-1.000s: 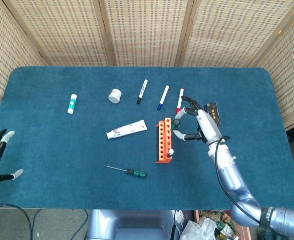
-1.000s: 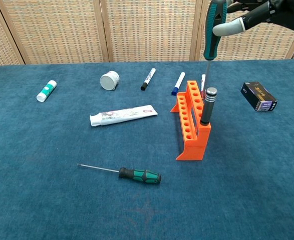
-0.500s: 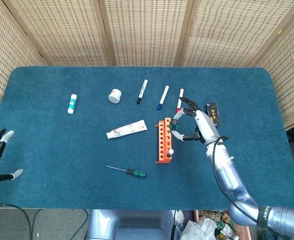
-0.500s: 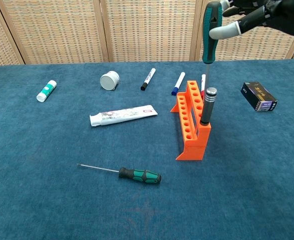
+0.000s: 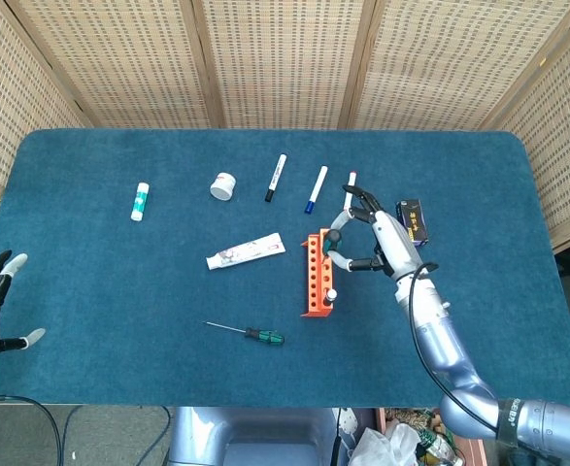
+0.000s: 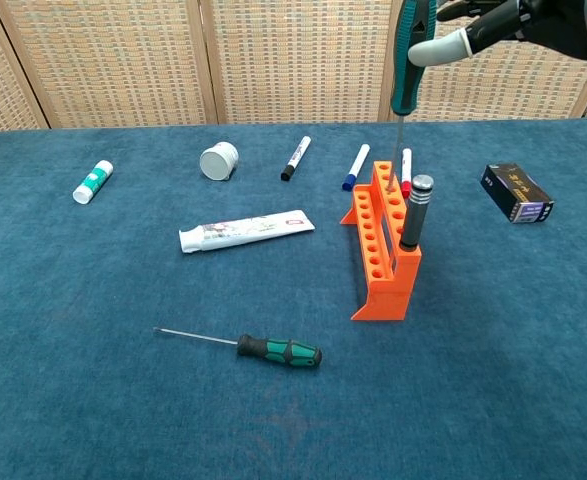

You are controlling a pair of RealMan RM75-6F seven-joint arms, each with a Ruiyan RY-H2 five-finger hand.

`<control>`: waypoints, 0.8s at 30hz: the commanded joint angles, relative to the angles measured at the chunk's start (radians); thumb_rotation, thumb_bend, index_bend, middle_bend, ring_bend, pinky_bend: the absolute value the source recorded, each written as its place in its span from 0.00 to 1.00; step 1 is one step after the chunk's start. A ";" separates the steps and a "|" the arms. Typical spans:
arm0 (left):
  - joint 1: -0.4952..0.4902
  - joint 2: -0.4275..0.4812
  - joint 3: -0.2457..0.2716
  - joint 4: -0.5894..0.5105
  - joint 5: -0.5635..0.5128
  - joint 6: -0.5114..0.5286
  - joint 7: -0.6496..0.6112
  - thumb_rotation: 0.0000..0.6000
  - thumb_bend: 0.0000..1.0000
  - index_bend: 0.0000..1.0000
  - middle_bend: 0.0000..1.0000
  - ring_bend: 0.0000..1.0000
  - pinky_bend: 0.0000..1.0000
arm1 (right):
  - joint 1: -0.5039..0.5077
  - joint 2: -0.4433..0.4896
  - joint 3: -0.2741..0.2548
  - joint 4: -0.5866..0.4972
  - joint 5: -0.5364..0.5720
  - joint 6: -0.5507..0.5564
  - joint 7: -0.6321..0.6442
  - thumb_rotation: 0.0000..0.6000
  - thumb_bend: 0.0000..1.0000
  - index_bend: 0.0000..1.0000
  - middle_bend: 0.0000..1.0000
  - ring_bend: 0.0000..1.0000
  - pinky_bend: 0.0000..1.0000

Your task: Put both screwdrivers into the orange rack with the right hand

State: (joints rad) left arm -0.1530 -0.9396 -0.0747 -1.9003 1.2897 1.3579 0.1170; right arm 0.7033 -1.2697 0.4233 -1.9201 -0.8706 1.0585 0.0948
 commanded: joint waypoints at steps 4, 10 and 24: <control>-0.001 0.000 0.000 0.001 0.000 -0.001 0.000 1.00 0.00 0.00 0.00 0.00 0.00 | 0.003 -0.005 -0.004 0.004 0.005 -0.001 -0.007 1.00 0.35 0.65 0.07 0.00 0.09; 0.000 0.000 0.000 0.000 -0.001 0.000 0.000 1.00 0.00 0.00 0.00 0.00 0.00 | 0.002 -0.010 -0.009 0.017 0.008 -0.004 -0.004 1.00 0.35 0.65 0.07 0.00 0.09; -0.004 -0.006 0.000 0.000 -0.005 -0.004 0.015 1.00 0.00 0.00 0.00 0.00 0.00 | -0.012 0.009 0.002 0.001 -0.021 -0.004 0.027 1.00 0.35 0.65 0.07 0.00 0.09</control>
State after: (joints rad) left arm -0.1571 -0.9461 -0.0745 -1.9005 1.2843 1.3543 0.1317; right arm 0.6923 -1.2622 0.4240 -1.9174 -0.8901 1.0535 0.1203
